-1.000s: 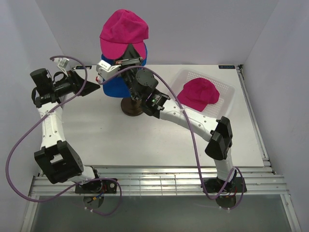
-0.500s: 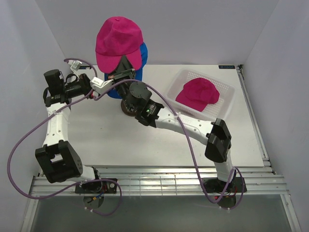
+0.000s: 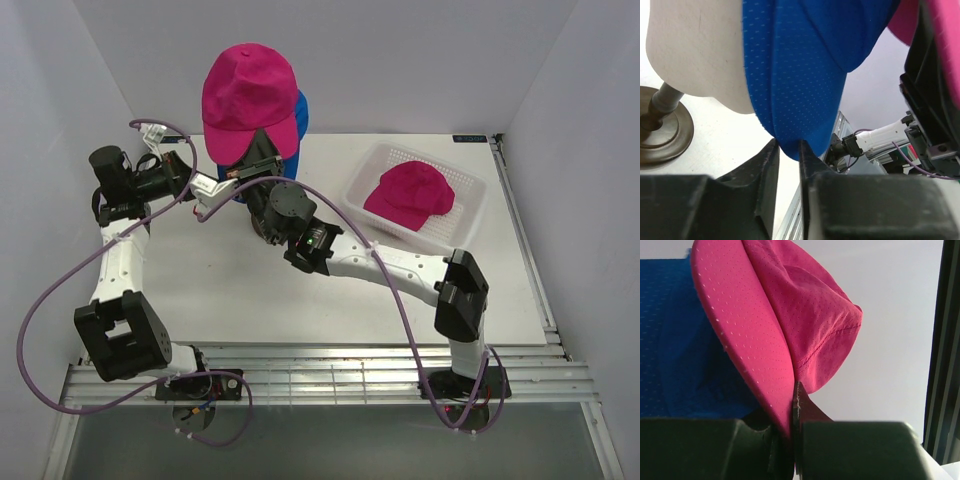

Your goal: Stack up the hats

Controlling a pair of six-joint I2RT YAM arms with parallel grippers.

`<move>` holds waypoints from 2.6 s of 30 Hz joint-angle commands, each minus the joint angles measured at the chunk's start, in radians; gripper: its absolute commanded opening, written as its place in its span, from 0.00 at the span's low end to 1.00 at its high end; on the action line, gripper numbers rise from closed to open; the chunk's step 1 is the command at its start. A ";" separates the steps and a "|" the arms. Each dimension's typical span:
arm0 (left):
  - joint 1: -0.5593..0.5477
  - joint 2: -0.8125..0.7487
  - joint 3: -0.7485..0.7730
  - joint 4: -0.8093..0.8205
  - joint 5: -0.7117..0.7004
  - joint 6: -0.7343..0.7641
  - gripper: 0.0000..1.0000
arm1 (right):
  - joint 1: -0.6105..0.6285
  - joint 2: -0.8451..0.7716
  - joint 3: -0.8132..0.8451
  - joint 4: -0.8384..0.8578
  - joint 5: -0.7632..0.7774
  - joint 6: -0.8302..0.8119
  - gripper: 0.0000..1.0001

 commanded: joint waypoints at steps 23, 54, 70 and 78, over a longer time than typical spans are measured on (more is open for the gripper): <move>0.039 -0.017 -0.088 0.274 -0.014 -0.331 0.00 | 0.055 -0.105 -0.131 -0.204 0.036 0.235 0.08; 0.050 -0.015 -0.115 0.330 -0.015 -0.386 0.00 | 0.164 -0.195 -0.019 -0.651 -0.185 0.648 0.89; 0.054 -0.015 -0.123 0.331 -0.014 -0.386 0.00 | 0.057 -0.439 0.027 -0.922 -0.564 1.030 0.85; 0.056 -0.017 -0.129 0.331 -0.015 -0.383 0.00 | -0.422 -0.488 -0.058 -0.859 -1.070 1.721 0.71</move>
